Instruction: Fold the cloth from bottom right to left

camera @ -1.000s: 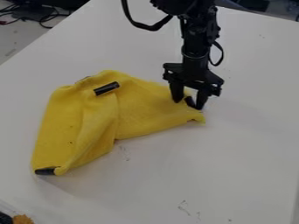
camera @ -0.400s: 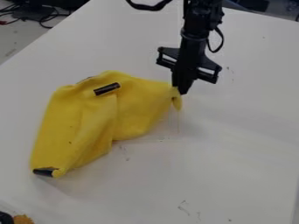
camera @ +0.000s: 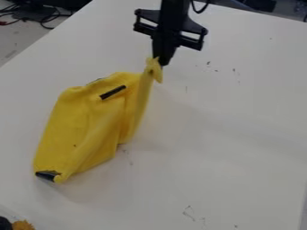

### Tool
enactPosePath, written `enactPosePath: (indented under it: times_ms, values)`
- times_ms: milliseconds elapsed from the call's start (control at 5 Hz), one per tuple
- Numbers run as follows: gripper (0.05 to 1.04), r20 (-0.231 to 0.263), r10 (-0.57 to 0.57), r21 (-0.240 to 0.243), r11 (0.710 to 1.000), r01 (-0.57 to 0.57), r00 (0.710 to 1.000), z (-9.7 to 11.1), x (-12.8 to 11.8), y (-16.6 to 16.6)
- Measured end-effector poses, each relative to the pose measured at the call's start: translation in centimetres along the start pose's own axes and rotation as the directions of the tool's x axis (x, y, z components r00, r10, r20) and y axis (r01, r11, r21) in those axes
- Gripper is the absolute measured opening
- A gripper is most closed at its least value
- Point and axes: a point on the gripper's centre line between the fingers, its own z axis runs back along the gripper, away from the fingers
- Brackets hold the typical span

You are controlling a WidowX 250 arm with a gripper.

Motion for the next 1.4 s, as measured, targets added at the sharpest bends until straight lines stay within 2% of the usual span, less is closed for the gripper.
enactPosePath:
  times_ms: [200,400,600,800,1000,1200,1400]
  values:
    - [0.063,0.035,0.095,0.005,0.995,-0.095,0.995,-0.8,-2.5,5.6]
    - [0.063,0.040,0.153,0.002,0.988,-0.154,0.987,-1.8,-5.2,10.2]
    - [0.063,0.020,0.234,0.013,0.972,-0.234,0.972,-3.4,-8.4,14.9]
    - [0.062,0.019,0.258,-0.010,0.966,-0.258,0.966,-5.1,-10.2,17.0]
    - [0.062,-0.002,0.280,-0.067,0.958,-0.280,0.960,-8.2,-11.5,17.6]
    - [0.086,0.002,0.274,-0.123,0.955,-0.271,0.962,-10.9,-12.0,17.6]
    - [0.245,0.032,0.265,-0.151,0.955,-0.257,0.964,-11.5,-11.8,18.1]
